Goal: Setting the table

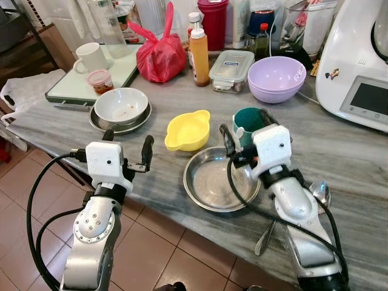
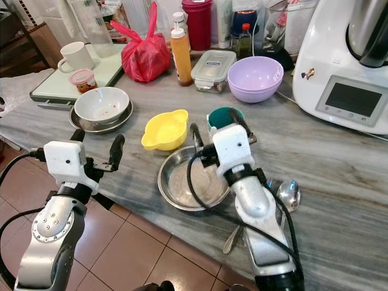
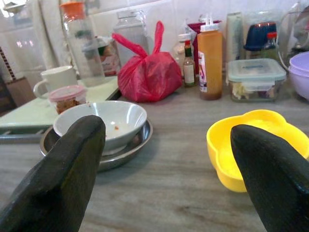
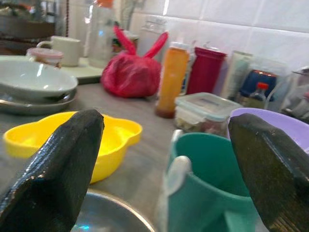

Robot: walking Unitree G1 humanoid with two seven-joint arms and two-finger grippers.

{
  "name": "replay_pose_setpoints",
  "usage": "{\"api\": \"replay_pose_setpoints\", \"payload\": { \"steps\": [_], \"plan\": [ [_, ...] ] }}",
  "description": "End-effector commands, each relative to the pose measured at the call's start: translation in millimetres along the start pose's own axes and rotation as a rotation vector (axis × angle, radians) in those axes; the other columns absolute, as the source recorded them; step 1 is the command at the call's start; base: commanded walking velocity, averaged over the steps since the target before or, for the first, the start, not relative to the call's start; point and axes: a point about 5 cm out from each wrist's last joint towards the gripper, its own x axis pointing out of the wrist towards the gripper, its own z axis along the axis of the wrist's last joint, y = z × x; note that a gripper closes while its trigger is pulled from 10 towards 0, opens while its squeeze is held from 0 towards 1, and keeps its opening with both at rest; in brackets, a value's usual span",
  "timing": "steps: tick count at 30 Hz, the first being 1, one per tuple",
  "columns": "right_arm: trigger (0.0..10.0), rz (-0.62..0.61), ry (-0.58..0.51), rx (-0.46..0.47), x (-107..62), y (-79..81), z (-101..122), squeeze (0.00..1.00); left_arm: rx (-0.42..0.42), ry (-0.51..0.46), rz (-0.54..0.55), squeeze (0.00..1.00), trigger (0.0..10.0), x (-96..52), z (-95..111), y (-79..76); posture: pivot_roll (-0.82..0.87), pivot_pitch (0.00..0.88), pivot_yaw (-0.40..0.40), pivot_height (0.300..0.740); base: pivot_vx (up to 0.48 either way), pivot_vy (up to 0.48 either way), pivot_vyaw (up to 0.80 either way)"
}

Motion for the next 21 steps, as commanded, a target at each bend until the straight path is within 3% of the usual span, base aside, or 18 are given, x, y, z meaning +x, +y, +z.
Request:
{"api": "replay_pose_setpoints", "payload": {
  "steps": [1, 11, 21],
  "plan": [
    [10.0, 0.029, -0.039, 0.005, 5.3, 5.3, 8.8, 0.00, 0.022, -0.002, 0.039, 0.00, 10.0, -3.6, 0.7, 6.9, -0.08, 0.097, 0.094, 0.740, 0.000, 0.000, 0.80],
    [10.0, 0.017, -0.058, -0.021, 12.1, -3.0, 11.8, 0.00, 0.021, -0.031, 0.065, 0.00, 10.0, 0.8, 4.1, 7.9, -0.09, 0.083, 0.086, 0.740, 0.000, 0.000, 0.80],
    [10.0, 0.015, -0.064, -0.016, 12.8, -0.3, 12.9, 0.00, 0.036, -0.032, 0.087, 0.00, 10.0, 3.2, 5.6, 12.2, -0.08, 0.089, 0.101, 0.740, 0.000, 0.000, 0.80]
  ]
}}
